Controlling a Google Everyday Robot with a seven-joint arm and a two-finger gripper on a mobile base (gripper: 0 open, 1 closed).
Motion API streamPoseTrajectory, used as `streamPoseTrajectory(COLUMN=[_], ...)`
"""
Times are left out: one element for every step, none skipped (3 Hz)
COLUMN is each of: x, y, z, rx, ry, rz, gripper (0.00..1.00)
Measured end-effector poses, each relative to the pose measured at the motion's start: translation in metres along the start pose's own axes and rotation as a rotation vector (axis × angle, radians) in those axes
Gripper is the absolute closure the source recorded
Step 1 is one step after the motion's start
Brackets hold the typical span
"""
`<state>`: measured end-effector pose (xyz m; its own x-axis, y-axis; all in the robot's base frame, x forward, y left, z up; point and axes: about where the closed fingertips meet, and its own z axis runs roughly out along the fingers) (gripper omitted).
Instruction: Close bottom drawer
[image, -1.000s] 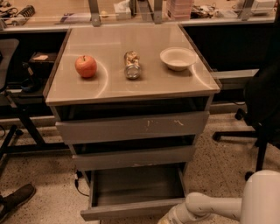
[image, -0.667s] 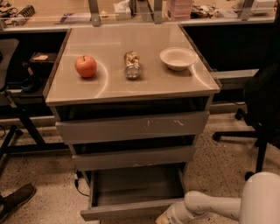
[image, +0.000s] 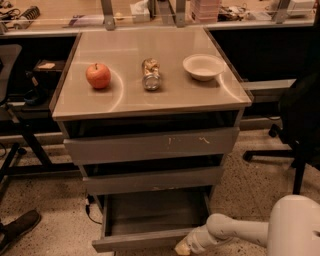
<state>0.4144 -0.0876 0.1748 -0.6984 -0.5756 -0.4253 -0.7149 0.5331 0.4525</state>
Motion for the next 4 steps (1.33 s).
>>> streamPoseTrajectory(x=[-0.007,-0.014,-0.019,-0.019], y=[-0.004,-0.008,-0.011,-0.011], z=[0.003,0.004,0.003,0.003], rx=[-0.004,-0.002,0.006,0.006], ry=[0.005,0.011,0.023,0.023], rz=[-0.011,-0.023,-0.02,-0.02], gripper=[1.0,1.0,1.0,0.82])
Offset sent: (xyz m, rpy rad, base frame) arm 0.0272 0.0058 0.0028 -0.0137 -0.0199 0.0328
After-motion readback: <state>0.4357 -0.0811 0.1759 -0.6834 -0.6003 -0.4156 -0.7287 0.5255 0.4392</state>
